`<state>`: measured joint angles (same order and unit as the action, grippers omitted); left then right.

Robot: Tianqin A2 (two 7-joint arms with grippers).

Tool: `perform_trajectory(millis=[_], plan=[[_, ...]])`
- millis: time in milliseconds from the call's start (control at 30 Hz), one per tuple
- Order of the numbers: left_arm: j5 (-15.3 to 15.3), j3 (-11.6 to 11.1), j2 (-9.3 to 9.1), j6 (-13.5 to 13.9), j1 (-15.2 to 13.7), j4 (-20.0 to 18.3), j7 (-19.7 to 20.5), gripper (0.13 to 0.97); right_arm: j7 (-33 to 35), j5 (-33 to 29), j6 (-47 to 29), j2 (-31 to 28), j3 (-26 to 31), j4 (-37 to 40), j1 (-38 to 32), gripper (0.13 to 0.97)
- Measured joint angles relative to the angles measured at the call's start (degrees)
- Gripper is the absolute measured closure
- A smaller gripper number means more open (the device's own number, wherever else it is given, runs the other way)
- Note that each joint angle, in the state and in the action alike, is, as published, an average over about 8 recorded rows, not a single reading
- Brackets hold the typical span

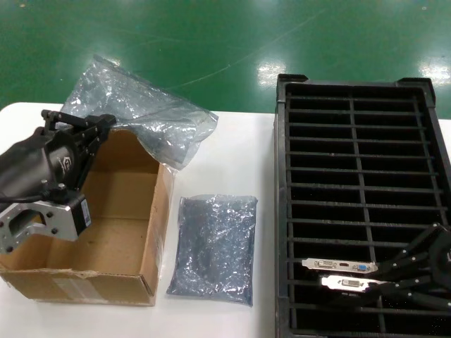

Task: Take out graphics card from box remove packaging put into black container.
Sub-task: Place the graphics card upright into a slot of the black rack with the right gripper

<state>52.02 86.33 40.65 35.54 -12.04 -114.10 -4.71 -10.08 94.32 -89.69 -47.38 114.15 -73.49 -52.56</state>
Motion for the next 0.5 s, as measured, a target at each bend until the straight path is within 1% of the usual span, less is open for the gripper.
perform_trajectory(millis=[500], plan=[[0.0, -0.01, -0.01, 0.01, 0.0, 0.0, 0.0, 0.959, 3.37, -2.85, 0.06, 5.19, 2.03, 7.21, -2.72, 0.91]])
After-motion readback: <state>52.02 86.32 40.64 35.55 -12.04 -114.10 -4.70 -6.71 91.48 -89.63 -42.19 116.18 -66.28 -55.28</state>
